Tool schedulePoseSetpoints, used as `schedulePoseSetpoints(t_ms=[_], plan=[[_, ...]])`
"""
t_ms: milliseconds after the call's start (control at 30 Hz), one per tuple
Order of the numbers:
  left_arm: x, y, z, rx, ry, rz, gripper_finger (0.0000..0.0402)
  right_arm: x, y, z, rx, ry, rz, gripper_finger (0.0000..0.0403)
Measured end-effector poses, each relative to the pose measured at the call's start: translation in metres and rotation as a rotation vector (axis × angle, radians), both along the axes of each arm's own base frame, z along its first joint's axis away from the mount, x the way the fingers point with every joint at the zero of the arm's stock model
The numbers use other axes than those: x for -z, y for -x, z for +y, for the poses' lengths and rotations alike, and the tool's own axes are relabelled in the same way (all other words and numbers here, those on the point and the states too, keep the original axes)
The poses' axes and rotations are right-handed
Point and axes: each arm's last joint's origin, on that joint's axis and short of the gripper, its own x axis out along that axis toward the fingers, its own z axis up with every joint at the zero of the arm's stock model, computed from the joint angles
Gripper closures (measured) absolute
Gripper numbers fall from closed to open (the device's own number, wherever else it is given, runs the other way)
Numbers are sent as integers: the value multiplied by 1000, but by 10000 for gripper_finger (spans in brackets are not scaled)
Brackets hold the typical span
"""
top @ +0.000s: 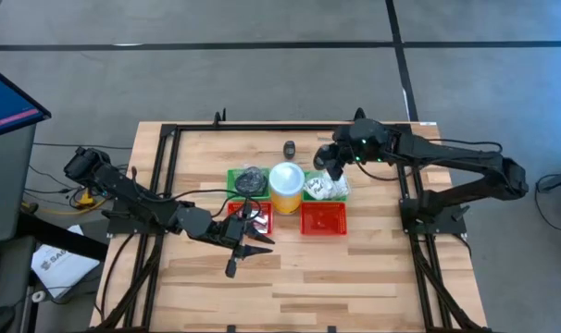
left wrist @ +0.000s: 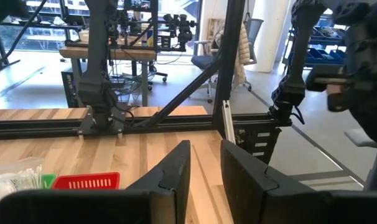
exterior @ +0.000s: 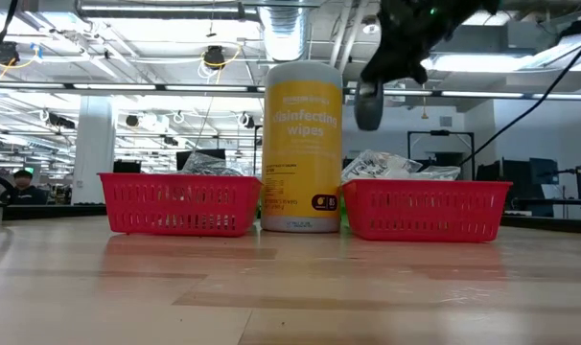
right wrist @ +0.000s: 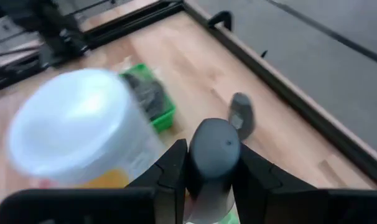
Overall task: Pick & Place Travel size toiletries
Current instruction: Put the right deodorant into the right red basket
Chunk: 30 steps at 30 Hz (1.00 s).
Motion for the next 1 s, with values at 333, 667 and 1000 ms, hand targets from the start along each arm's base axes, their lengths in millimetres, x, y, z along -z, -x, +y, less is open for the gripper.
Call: schedulePoseSetpoints(t_ms=[333,667,1000], plan=[[1,3,-7,26,-3,7,321,-21,-6,53,-166,-32,12,322],[1,10,-20,78,-3,7,321,-20,-5,107,-206,-15,35,322],[1,10,-21,77,-3,6,321,-3,6,147,-218,-17,68,322]])
